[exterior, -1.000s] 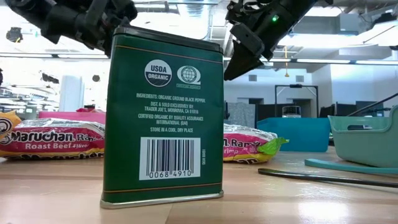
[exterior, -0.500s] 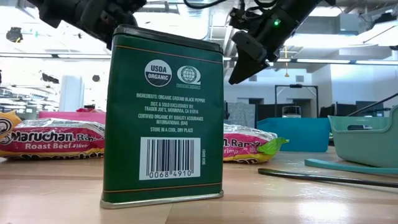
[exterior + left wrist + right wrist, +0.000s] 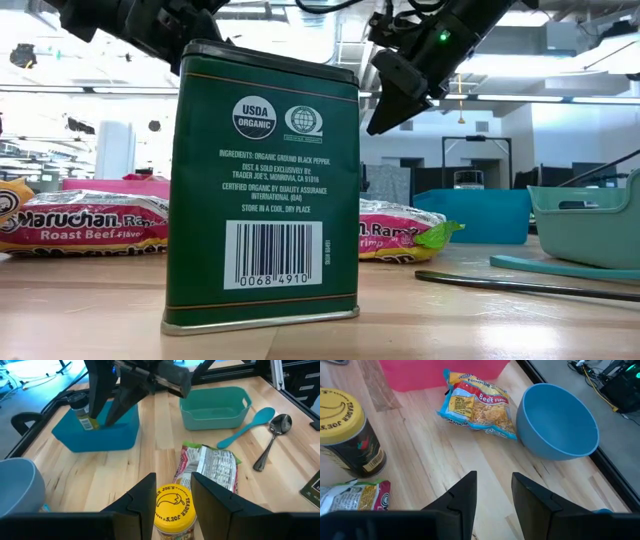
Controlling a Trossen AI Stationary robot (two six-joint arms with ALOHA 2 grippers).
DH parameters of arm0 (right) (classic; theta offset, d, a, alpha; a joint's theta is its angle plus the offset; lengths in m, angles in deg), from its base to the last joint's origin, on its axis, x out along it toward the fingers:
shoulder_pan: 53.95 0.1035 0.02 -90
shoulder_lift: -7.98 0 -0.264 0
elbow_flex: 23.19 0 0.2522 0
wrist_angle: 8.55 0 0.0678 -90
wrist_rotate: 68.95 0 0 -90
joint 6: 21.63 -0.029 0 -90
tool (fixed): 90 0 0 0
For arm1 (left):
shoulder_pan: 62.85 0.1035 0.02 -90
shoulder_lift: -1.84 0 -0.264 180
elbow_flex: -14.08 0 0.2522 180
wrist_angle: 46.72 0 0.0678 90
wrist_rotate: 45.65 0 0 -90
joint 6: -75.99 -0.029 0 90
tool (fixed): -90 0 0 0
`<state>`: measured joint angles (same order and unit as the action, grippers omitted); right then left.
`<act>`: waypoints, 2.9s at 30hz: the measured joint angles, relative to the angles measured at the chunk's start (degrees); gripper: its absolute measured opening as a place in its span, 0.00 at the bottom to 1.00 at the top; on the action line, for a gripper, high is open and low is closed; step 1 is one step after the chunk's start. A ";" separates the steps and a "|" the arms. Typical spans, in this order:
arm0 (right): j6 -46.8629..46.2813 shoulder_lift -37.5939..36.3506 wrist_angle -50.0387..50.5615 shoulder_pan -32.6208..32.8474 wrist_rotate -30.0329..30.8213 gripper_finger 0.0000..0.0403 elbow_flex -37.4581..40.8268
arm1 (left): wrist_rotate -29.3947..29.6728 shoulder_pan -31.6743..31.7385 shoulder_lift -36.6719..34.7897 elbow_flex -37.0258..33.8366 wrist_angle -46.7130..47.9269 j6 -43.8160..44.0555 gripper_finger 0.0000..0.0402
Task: Pick & Place Food Item
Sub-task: Put the yellow seasoning bottle into the blue bin
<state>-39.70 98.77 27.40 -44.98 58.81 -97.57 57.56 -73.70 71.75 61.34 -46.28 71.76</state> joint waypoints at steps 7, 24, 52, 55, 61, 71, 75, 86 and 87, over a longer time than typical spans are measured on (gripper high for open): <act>0.00 -0.02 -0.41 -0.15 -0.01 0.29 0.00 | 0.04 0.00 0.00 0.00 0.77 0.57 0.37; 0.01 -0.02 -0.40 -0.13 -0.20 0.29 0.00 | 3.04 0.35 0.00 -2.07 6.19 6.84 0.90; 0.00 -0.04 -0.43 -0.11 -0.42 0.29 0.00 | 2.97 0.66 15.25 -3.74 -2.59 16.65 0.90; 0.00 -0.04 -0.41 -0.11 -0.42 0.29 0.00 | 1.82 0.66 17.32 -3.74 -4.93 16.67 0.90; 0.00 -0.04 -0.41 -0.11 -0.42 0.29 0.00 | 1.37 0.66 19.42 -3.72 -6.81 16.72 0.90; 0.00 -0.04 -0.41 -0.15 -0.42 0.29 0.00 | 1.21 0.66 21.59 -3.56 -9.57 16.17 0.91; 0.00 -0.04 -0.41 -0.13 -0.43 0.29 0.00 | 0.90 0.66 21.59 -3.58 -9.77 16.23 0.93; -0.02 -0.04 -0.41 -0.13 -0.43 0.29 0.00 | -0.23 -0.02 19.27 -3.31 -9.63 16.68 0.94; -0.02 -0.04 -0.41 -0.13 -0.44 0.29 0.00 | -0.10 -0.10 19.23 -3.30 -9.68 16.76 0.94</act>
<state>-39.72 98.72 26.99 -45.11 58.37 -97.57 57.46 -73.80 90.98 58.04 -55.97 88.53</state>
